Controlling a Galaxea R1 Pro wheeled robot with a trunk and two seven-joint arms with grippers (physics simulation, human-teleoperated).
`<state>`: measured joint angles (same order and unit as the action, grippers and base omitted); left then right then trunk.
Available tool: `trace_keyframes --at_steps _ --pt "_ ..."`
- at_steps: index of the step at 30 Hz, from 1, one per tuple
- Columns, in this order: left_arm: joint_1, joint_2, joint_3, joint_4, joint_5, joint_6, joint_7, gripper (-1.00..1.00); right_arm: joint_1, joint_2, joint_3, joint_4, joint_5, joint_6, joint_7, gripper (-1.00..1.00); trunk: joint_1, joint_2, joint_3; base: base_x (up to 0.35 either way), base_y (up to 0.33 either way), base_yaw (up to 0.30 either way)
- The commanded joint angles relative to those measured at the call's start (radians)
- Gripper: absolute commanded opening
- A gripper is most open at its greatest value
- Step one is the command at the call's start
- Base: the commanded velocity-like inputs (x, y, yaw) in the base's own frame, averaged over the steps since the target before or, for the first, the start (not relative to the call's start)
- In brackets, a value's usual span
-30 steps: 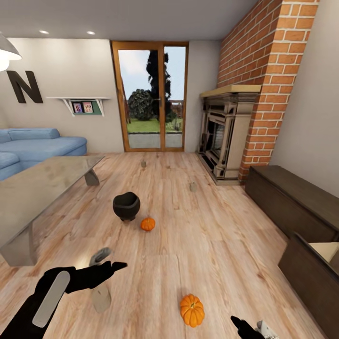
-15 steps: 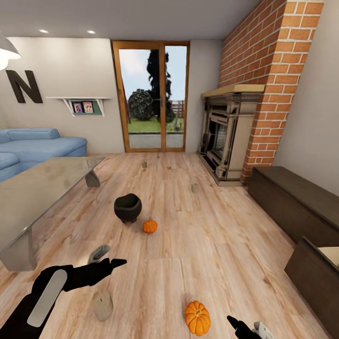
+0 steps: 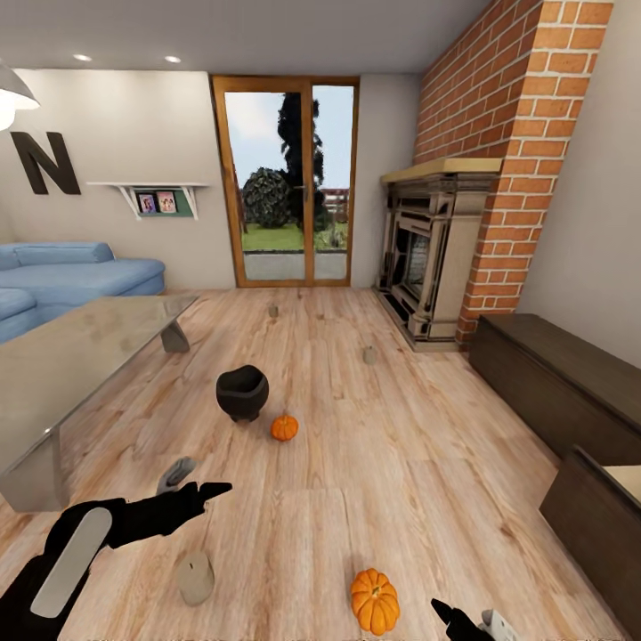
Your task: Place each of the two pumpkins and all three candles from the living room inside a cabinet in the living room (use any cabinet), then make sure every cabinet is closed, and position the cauldron so it is next to a table in the living room.
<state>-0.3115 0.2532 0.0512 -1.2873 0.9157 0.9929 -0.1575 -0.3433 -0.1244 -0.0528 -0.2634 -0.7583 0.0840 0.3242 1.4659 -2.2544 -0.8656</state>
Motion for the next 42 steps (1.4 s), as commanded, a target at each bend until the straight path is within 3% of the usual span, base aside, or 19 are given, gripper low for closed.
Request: trace_keyframes --at_steps 1,4,7,17,27,35,42 --pt "0.0 0.009 -0.002 0.0 0.007 0.004 -0.01 1.0 0.0 0.0 -0.006 -0.001 -0.006 0.008 0.004 1.0 0.004 -0.008 -0.004 0.0 0.0 0.0" --pt "0.0 0.022 -0.005 0.001 0.045 0.004 -0.01 1.0 0.0 0.0 -0.006 -0.001 -0.004 0.008 0.004 1.0 0.015 -0.029 -0.014 0.0 0.0 0.0" --pt "0.0 0.025 -0.006 0.002 0.057 0.004 -0.01 1.0 0.0 0.0 -0.006 -0.002 -0.003 0.008 0.004 1.0 0.027 -0.05 -0.023 0.0 0.0 0.0" --pt "0.0 0.026 -0.007 0.002 0.061 0.004 -0.01 1.0 0.0 0.001 -0.007 -0.003 -0.004 -0.012 0.004 1.0 0.065 -0.12 -0.054 0.0 0.0 0.0" --pt "0.0 0.03 -0.007 0.002 0.068 0.004 -0.012 1.0 -0.008 0.026 -0.006 -0.015 -0.001 -0.015 0.004 1.0 0.103 -0.19 -0.086 0.0 0.0 0.0" --pt "0.001 0.043 -0.007 0.003 0.086 0.004 -0.06 1.0 -0.009 0.028 -0.004 -0.017 -0.001 -0.014 0.004 1.0 0.134 -0.246 -0.111 0.0 0.0 0.0" --pt "0.002 0.051 -0.007 0.003 0.09 0.005 -0.068 1.0 -0.053 0.027 -0.005 -0.01 -0.003 -0.006 0.0 1.0 0.137 -0.247 -0.138 0.0 0.0 0.0"
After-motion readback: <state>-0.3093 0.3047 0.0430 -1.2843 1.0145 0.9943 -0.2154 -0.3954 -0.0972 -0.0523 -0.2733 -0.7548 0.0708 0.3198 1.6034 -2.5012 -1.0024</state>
